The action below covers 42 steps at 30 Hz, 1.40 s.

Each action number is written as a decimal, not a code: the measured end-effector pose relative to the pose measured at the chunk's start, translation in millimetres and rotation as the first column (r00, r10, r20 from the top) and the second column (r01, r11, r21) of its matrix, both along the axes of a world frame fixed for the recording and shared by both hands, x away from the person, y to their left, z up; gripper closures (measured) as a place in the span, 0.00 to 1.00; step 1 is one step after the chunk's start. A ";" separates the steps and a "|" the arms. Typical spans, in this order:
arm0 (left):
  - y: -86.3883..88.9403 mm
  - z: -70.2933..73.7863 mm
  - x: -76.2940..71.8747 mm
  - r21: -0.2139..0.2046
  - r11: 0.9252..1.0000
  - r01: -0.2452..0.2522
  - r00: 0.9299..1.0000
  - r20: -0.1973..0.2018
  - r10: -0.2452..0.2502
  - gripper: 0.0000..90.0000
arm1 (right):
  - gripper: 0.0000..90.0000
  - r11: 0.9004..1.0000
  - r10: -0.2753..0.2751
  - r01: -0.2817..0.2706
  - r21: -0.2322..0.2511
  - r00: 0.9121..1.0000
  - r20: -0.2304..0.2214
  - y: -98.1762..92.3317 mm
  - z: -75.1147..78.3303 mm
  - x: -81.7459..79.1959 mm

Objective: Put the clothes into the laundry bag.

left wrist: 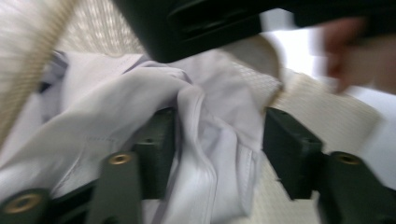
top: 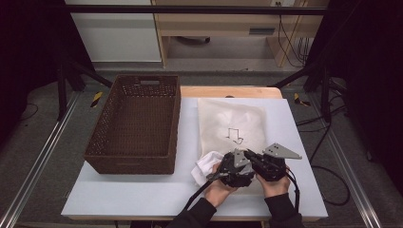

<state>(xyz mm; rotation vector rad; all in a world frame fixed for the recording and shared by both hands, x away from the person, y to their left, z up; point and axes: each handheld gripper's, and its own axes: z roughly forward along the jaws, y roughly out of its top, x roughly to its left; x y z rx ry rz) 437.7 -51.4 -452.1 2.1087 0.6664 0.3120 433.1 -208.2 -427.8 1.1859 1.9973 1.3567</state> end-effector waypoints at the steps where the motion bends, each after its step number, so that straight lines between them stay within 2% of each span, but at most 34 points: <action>1: 3.6 3.9 -5.1 0.002 1.000 -0.005 1.000 0.009 0.005 0.44 | 0.98 1.000 0.003 -0.003 -0.004 1.000 0.002 0.0 -0.3 0.0; 5: 36.1 27.8 -27.3 -0.011 1.000 -0.023 0.995 0.096 0.024 0.38 | 0.98 1.000 0.003 -0.003 -0.009 1.000 0.006 0.8 0.2 -0.3; 7: 54.9 37.9 -31.1 -0.018 0.998 -0.052 0.990 0.127 0.054 0.37 | 0.98 1.000 0.002 -0.002 -0.008 1.000 0.005 0.5 0.6 -0.5; 9: 76.3 43.6 -31.0 -0.050 0.994 -0.094 0.985 0.143 0.101 0.35 | 0.98 1.000 -0.001 0.001 -0.009 1.000 0.006 1.0 0.6 -0.7; 10: 86.7 44.4 -29.0 -0.065 0.991 -0.116 0.983 0.137 0.124 0.36 | 0.98 1.000 0.001 0.000 -0.012 1.000 0.007 1.0 0.5 -0.7; 12: 103.1 42.5 -23.7 -0.058 0.984 -0.170 0.977 0.118 0.176 0.35 | 0.98 1.000 0.001 -0.001 -0.013 1.000 0.005 1.0 0.2 -0.3; 14: 112.8 34.9 -17.2 -0.038 0.981 -0.191 0.979 0.070 0.194 0.35 | 0.98 1.000 0.001 -0.001 -0.013 1.000 0.004 1.3 -0.1 0.1; 16: 114.5 27.8 -13.7 -0.013 0.983 -0.182 0.983 0.025 0.183 0.38 | 0.98 1.000 0.001 -0.001 -0.015 1.000 0.003 1.5 -0.3 0.4; 17: 114.0 24.5 -12.6 -0.010 0.986 -0.169 0.986 0.000 0.169 0.46 | 0.98 1.000 0.001 -0.001 -0.016 1.000 0.002 1.6 -0.3 0.3; 18: 112.4 22.2 -12.8 -0.001 0.986 -0.166 0.986 -0.010 0.166 0.50 | 0.98 1.000 0.002 -0.001 -0.016 1.000 0.002 1.7 -0.3 0.3; 20: 108.7 22.0 -15.4 0.003 0.989 -0.147 0.989 -0.011 0.147 0.67 | 0.98 1.000 0.003 -0.003 -0.017 1.000 0.001 1.7 -0.3 0.3; 21: 107.2 22.9 -16.4 -0.003 0.991 -0.135 0.991 -0.015 0.135 0.72 | 0.98 1.000 0.002 -0.002 -0.016 1.000 0.001 1.7 -0.3 0.2; 23: 99.9 26.4 -19.6 0.010 0.993 -0.118 0.993 0.001 0.118 0.81 | 0.98 1.000 0.003 -0.003 -0.013 1.000 0.003 1.6 0.1 0.2; 25: 91.3 30.5 -21.2 0.001 0.996 -0.085 0.996 0.003 0.085 0.86 | 0.98 1.000 0.004 -0.004 -0.014 1.000 0.005 1.6 0.6 -0.1; 29: 71.2 37.5 -21.0 -0.059 0.997 -0.041 0.999 0.004 0.041 0.89 | 0.98 1.000 0.006 -0.006 -0.009 1.000 0.010 1.6 2.4 -0.8; 31: 57.0 38.6 -20.7 -0.064 0.998 -0.028 0.999 0.031 0.030 0.89 | 0.98 1.000 0.003 -0.002 -0.005 1.000 0.010 1.1 3.0 -1.0; 33: 39.6 33.1 -16.5 -0.047 0.998 -0.029 0.998 0.052 0.032 0.89 | 0.98 1.000 0.005 -0.005 -0.001 1.000 0.013 0.4 3.6 -1.2; 36: 22.2 17.8 -4.8 -0.012 0.998 -0.059 0.996 0.060 0.060 0.89 | 0.98 1.000 0.004 -0.004 0.000 1.000 0.015 -0.6 4.4 -1.6; 39: 14.0 0.2 11.7 0.004 0.994 -0.110 0.991 0.074 0.109 0.88 | 0.98 1.000 0.004 -0.004 0.005 1.000 0.014 -1.2 4.5 -1.5; 42: 14.0 -9.9 26.6 -0.031 0.985 -0.170 0.982 0.073 0.172 0.87 | 0.98 1.000 0.003 -0.003 0.002 1.000 0.012 -1.0 4.2 -1.3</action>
